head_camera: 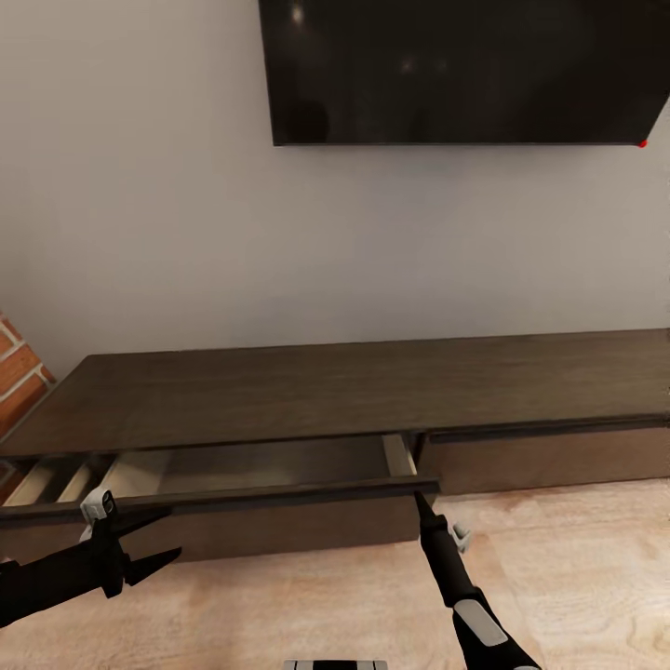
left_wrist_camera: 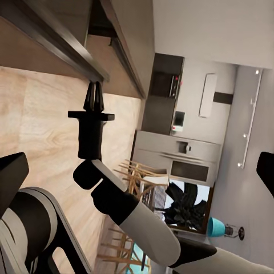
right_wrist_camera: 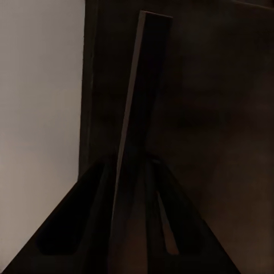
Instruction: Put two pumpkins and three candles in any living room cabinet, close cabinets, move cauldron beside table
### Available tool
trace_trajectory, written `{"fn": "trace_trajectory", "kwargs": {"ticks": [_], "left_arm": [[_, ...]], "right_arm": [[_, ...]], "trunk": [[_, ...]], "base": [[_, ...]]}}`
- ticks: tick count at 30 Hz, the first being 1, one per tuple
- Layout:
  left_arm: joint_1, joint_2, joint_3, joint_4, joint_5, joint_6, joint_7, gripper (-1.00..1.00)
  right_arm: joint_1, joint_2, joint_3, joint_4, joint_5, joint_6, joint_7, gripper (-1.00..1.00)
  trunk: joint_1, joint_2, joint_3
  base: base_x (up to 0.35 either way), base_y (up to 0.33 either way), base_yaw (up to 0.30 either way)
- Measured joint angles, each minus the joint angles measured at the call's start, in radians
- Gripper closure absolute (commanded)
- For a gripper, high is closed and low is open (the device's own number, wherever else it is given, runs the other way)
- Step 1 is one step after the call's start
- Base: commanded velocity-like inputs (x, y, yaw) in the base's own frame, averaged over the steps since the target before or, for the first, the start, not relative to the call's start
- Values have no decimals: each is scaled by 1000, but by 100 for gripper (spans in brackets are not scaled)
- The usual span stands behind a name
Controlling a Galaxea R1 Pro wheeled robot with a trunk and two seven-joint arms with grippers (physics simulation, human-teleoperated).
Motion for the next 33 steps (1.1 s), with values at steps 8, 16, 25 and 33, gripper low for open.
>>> {"fn": "trace_trajectory", "kwargs": {"ticks": [8,16,25,33], "left_arm": [[0,0,0,0,0,0,0,-100],[0,0,0,0,0,0,0,-100],[0,0,0,0,0,0,0,-100],[0,0,0,0,0,0,0,-100]], "right_arm": [[0,0,-4,0,-2,0,0,100],[0,0,-5,-1,-3,1,0,100],[0,1,-11,-1,-2,1,-1,100],[0,3,-17,-1,0,0,0,100]], "trunk": [[0,0,0],[0,0,0],[0,0,0],[0,0,0]], "base": [[-142,0,0],[-88,0,0],[-89,0,0],[-63,0,0]]}}
